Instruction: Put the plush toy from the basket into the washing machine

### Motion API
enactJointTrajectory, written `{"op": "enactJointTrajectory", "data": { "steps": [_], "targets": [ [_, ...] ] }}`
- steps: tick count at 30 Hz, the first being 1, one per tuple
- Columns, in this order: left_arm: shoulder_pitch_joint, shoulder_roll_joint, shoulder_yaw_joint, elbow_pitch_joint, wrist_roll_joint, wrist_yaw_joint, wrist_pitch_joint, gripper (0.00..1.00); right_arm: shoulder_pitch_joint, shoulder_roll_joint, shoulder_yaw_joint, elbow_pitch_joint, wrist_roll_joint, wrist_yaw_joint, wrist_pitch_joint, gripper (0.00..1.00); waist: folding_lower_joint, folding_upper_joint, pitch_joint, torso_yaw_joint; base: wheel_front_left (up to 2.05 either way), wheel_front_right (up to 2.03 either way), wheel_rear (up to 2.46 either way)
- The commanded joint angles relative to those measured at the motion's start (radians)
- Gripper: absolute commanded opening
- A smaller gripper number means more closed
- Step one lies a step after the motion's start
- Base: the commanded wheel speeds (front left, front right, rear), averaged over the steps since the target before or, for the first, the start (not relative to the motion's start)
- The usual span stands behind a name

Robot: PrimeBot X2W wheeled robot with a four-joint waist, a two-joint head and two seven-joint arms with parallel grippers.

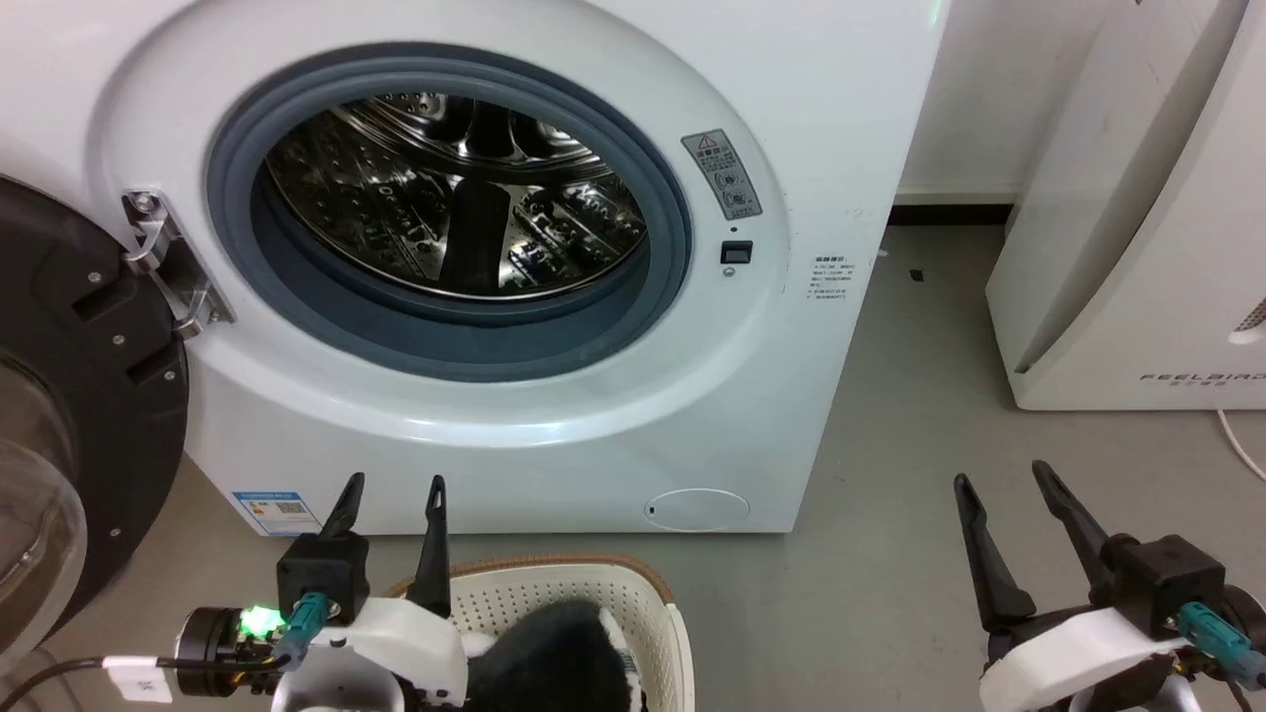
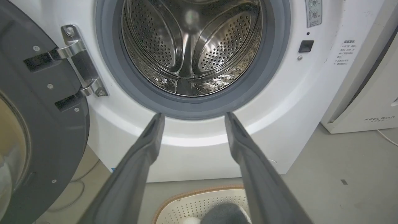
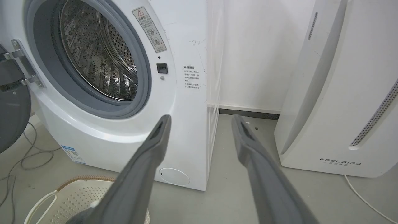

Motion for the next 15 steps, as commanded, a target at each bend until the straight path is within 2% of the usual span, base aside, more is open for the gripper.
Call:
{"op": "enactJointTrajectory", "data": {
  "steps": [1, 15],
  "targets": [
    [-0.019, 0.001, -0.005, 0.014, -0.004, 0.005, -0.009, 1.00, -0.017, 0.000, -0.003, -0.009, 0.009, 0.000, -0.010, 1.00, 0.0000, 0.0000, 0.005, -0.001, 0.00, 0.00, 0.00],
    [-0.116, 0.001, -0.034, 0.212, -0.011, -0.012, -0.039, 1.00, -0.060, 0.000, -0.008, -0.040, 0.046, 0.000, -0.039, 1.00, 0.0000, 0.0000, 0.094, -0.012, 0.00, 0.00, 0.00]
  ]
}}
